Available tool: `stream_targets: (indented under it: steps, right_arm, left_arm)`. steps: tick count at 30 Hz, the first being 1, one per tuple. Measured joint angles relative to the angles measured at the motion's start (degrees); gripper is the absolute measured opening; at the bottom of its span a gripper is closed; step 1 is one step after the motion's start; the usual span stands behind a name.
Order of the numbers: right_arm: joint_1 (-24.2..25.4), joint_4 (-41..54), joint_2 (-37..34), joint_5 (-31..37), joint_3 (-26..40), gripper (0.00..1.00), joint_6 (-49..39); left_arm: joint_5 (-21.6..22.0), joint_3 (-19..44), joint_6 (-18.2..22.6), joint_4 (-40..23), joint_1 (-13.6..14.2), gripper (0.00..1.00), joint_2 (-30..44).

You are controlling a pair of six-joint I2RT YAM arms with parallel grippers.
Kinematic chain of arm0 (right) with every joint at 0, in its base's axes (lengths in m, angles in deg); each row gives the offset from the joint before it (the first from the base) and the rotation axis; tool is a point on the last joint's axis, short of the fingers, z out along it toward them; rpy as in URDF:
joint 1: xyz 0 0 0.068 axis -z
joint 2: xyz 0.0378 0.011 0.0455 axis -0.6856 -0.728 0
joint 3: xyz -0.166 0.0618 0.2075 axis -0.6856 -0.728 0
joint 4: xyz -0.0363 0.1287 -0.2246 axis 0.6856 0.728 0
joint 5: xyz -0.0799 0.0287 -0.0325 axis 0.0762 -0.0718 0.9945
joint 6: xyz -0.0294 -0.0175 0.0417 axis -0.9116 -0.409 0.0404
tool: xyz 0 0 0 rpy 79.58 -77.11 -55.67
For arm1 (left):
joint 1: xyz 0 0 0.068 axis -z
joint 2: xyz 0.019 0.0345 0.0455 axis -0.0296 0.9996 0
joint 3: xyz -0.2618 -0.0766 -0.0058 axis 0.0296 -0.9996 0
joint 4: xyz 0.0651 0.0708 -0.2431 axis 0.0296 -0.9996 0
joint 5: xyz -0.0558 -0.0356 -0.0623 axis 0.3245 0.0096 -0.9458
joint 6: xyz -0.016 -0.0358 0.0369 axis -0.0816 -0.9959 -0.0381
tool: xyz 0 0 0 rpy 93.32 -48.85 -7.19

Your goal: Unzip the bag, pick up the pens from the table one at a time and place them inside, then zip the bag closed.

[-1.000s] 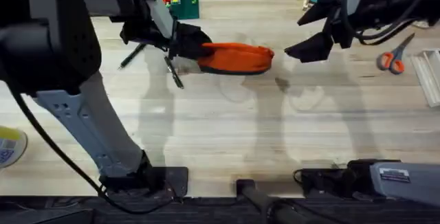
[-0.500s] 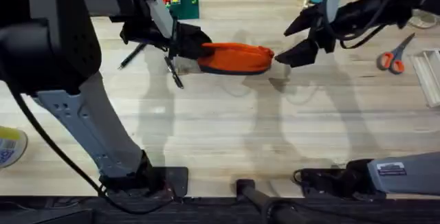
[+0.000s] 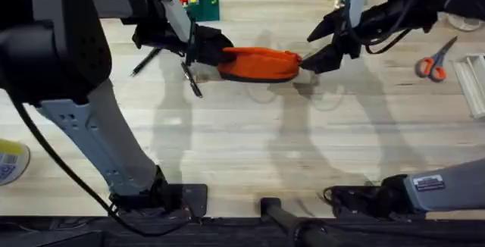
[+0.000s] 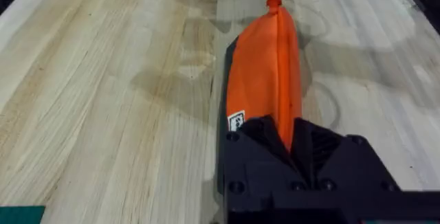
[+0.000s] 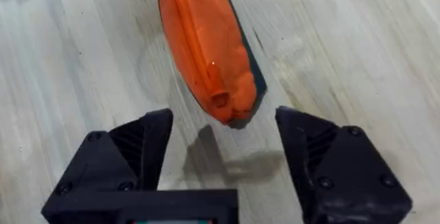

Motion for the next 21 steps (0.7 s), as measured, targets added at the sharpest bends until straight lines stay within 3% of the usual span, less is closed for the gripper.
stream_targets:
  steps: [21]
  right_arm:
    - [0.00,-2.78,-3.17,-3.29,0.02,0.829,0.00]
  left_arm:
    - [0.00,0.00,0.00,0.00,0.00,0.041,0.00]
